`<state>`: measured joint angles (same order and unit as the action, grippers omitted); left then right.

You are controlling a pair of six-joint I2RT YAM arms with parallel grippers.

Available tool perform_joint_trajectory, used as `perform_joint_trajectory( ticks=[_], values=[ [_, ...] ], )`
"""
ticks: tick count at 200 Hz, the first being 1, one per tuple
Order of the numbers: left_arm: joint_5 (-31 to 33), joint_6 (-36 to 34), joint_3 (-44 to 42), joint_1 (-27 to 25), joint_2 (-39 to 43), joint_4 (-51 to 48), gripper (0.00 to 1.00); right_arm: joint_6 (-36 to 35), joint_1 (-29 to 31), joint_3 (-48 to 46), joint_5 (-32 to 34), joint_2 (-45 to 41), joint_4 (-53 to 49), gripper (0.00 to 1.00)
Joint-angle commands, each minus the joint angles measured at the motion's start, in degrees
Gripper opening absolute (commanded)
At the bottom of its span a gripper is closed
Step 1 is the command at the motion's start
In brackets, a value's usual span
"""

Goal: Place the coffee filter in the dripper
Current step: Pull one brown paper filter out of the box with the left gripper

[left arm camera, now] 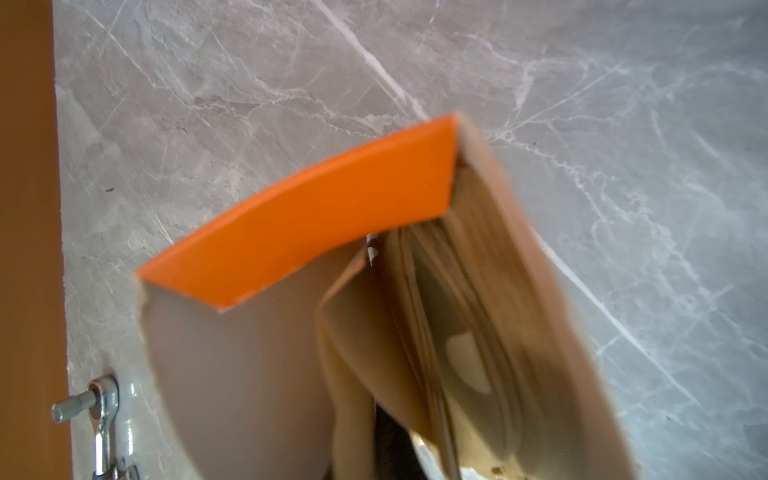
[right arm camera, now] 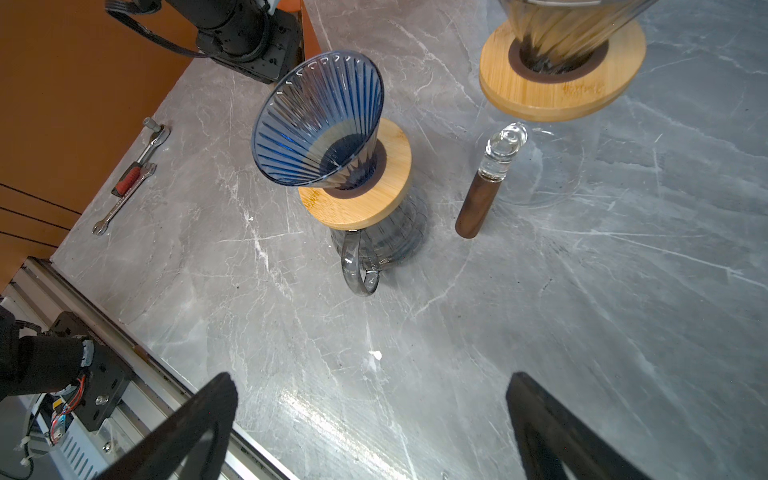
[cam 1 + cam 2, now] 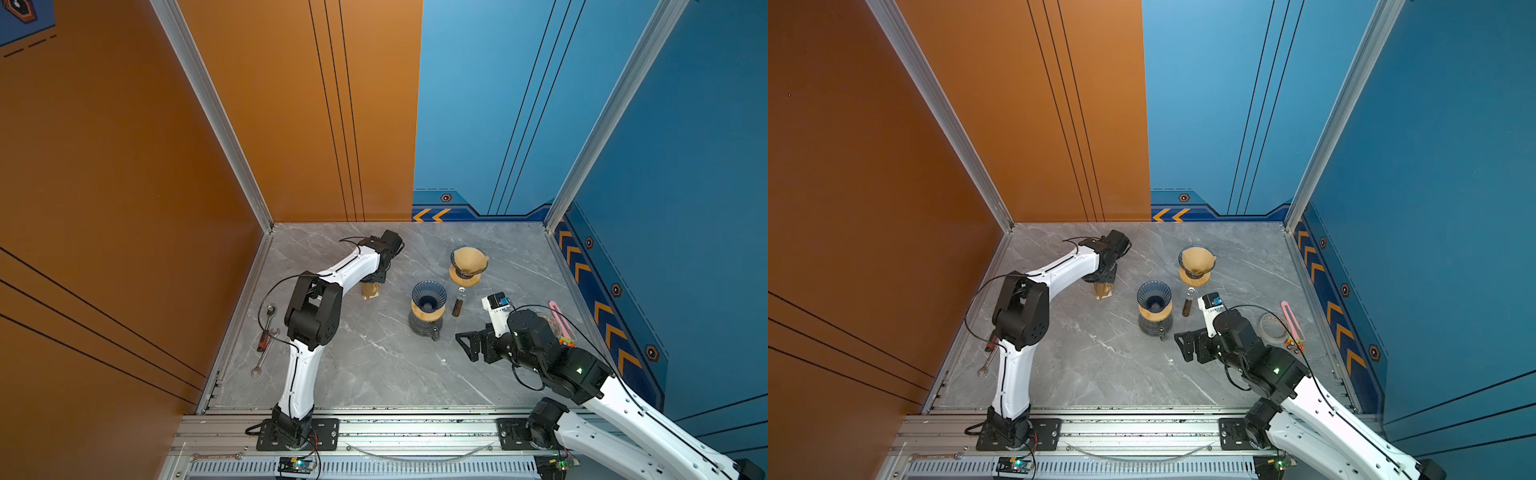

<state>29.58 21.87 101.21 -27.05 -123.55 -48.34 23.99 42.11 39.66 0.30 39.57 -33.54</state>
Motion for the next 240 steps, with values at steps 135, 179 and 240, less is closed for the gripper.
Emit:
perform_joint_trajectory(
  ticks=[135, 179, 240],
  values=[
    [-11.5, 0.8, -3.8, -0.1, 17.1, -3.9, 0.0, 0.5, 0.0, -0.2, -0.2, 0.4, -0.2, 1.0],
    [-20.2, 1.5, -0.3, -0.5, 20.6, -8.5, 0.0, 0.7, 0.0, -0.1, -0.3, 0.9, 0.1, 1.0],
    [-28.4, -1.7, 7.5, -0.4, 23.0, -16.2, 0.0, 0.7, 0.0, -0.2, -0.2, 0.9, 0.1, 1.0]
  ],
)
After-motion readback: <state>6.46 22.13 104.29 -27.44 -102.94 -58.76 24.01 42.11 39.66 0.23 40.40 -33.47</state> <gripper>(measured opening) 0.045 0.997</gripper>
